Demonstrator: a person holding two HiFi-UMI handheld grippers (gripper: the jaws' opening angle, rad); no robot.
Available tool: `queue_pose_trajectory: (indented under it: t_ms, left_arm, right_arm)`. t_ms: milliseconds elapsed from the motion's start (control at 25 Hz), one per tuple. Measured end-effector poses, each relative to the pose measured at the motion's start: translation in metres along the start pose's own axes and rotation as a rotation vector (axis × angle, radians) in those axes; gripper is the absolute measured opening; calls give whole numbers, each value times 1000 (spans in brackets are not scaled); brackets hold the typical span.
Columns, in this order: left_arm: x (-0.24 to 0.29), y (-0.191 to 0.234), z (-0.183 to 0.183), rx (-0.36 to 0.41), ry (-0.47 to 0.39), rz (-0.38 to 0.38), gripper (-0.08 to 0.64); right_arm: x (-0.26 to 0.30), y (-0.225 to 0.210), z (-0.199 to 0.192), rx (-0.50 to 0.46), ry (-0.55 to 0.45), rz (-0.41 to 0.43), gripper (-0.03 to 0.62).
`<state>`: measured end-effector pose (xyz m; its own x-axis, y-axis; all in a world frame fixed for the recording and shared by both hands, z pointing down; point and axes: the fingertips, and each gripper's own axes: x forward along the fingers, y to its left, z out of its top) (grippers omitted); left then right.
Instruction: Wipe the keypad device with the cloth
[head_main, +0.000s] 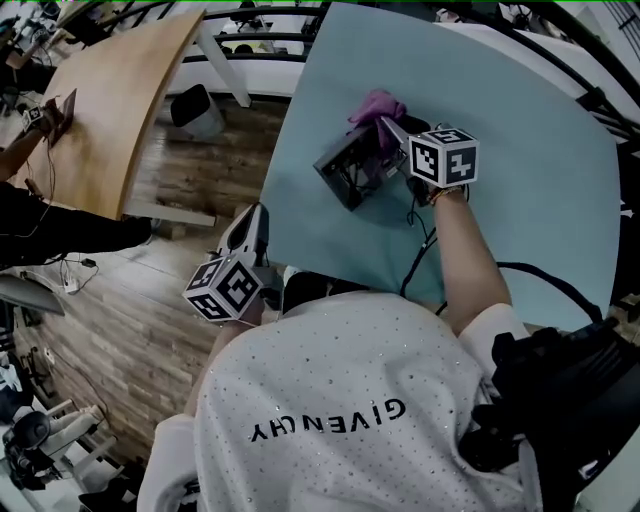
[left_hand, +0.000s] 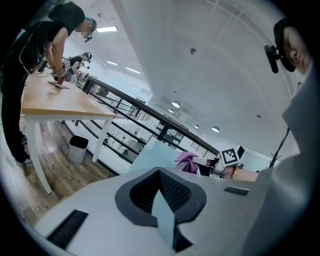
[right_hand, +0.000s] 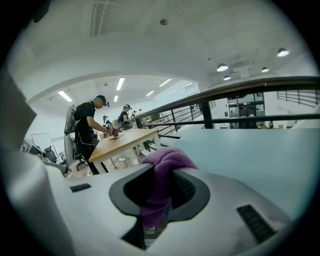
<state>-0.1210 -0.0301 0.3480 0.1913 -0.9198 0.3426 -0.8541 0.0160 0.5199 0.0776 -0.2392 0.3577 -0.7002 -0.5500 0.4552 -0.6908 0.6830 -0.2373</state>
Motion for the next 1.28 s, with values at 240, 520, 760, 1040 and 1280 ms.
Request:
queue_pose_trajectory:
  t_ms: [240,520,760,1040,1280]
  left_arm:
    - [-6,0,-6,-2,-1,5,0]
    - [-2,-2,-14,-28,12,1,0]
    - [-6,0,-13,-27,10,13,0]
    - [-6,2,-14,-23,14,6,0]
    - [-1,0,-17,-24,31,-7,0]
  right_arm:
    - [-35,-8,48,69,-270,-24,71]
    - [-15,-16,31,223,-215,7,71]
    - [-1,-4,2,307,-144,59,71]
    - [-6,-5,-20,467,-187,76,71]
    - [-9,-16,-41,552,-159,52,71]
